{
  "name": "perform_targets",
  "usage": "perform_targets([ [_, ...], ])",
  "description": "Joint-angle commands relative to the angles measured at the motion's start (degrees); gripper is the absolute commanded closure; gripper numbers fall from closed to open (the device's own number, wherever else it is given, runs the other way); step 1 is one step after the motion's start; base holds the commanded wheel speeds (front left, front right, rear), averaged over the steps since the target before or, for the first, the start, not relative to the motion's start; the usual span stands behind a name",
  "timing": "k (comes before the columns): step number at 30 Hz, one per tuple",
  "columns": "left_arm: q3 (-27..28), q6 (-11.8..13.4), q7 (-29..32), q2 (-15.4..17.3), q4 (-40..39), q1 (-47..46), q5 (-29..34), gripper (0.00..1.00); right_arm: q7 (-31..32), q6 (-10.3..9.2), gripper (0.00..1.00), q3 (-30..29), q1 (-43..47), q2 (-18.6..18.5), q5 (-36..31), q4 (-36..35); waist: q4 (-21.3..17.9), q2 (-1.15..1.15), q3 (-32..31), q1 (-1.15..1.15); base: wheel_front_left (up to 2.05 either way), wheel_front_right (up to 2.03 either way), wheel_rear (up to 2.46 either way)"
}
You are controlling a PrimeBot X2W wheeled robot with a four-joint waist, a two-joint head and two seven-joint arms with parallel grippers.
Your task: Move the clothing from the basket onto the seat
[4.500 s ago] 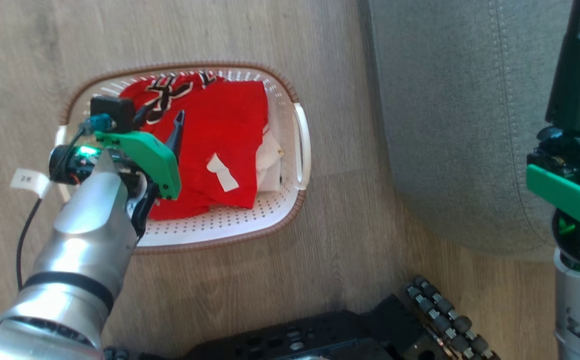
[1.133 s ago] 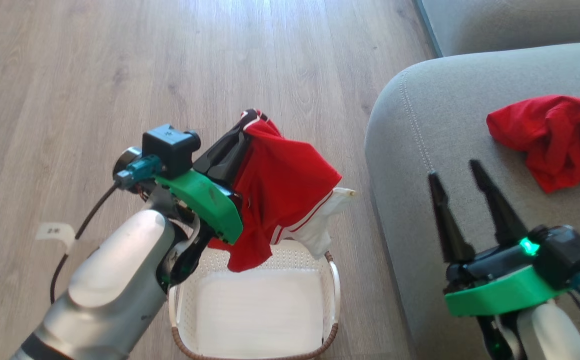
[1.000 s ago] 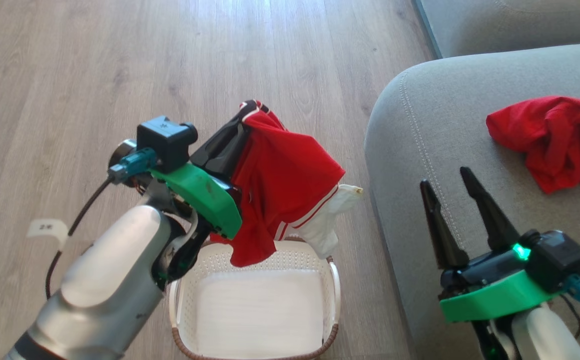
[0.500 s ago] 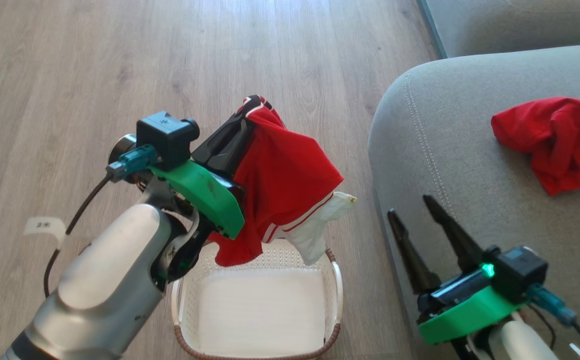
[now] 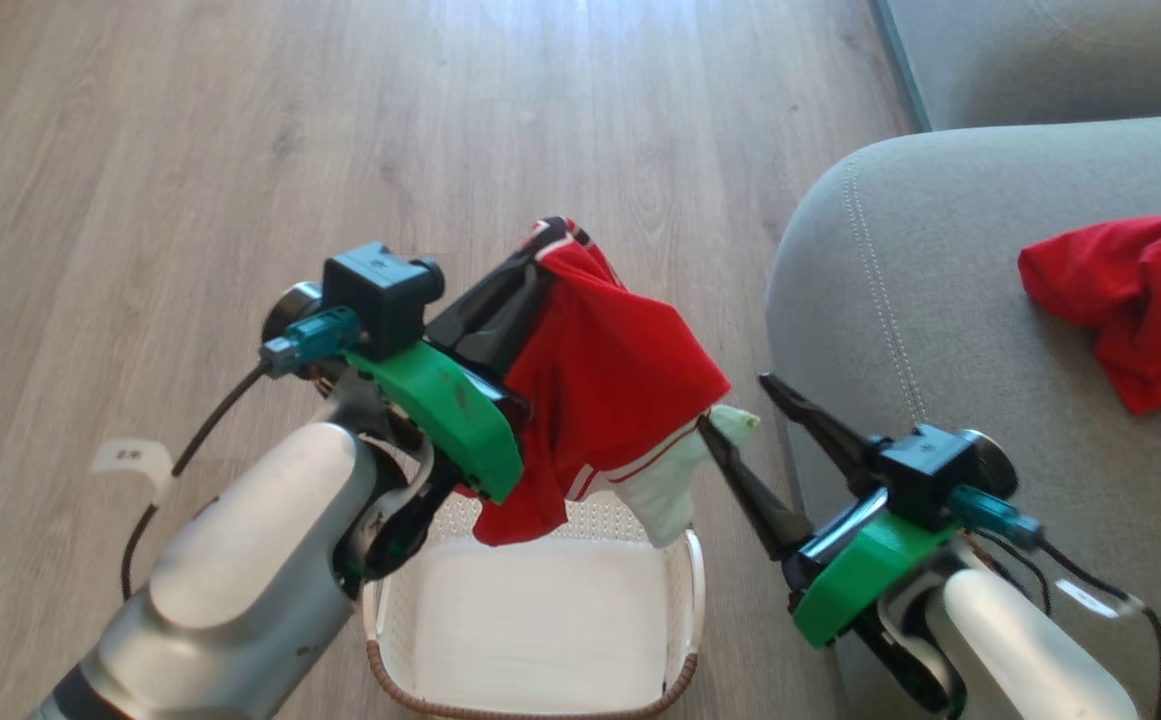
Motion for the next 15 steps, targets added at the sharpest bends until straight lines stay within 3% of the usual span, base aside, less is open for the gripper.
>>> perform_targets([
  [1,2.17,-0.53,-0.02,0.46,-2.25,-4.33,-0.29,1.0,0.46,0.41,0.0,2.59,-4.09,-1.1,1.01,-0.21,0.63,0.0,-0.17,0.0,0.0,0.0,0.0],
  [15,-0.3,-1.62,0.58,-1.05,-2.42,-4.62,-0.32,1.0,-0.46,0.41,0.0,16.24,-16.36,-3.76,7.76,9.96,4.07,0.0,-0.56,0.0,0.0,0.0,0.0],
])
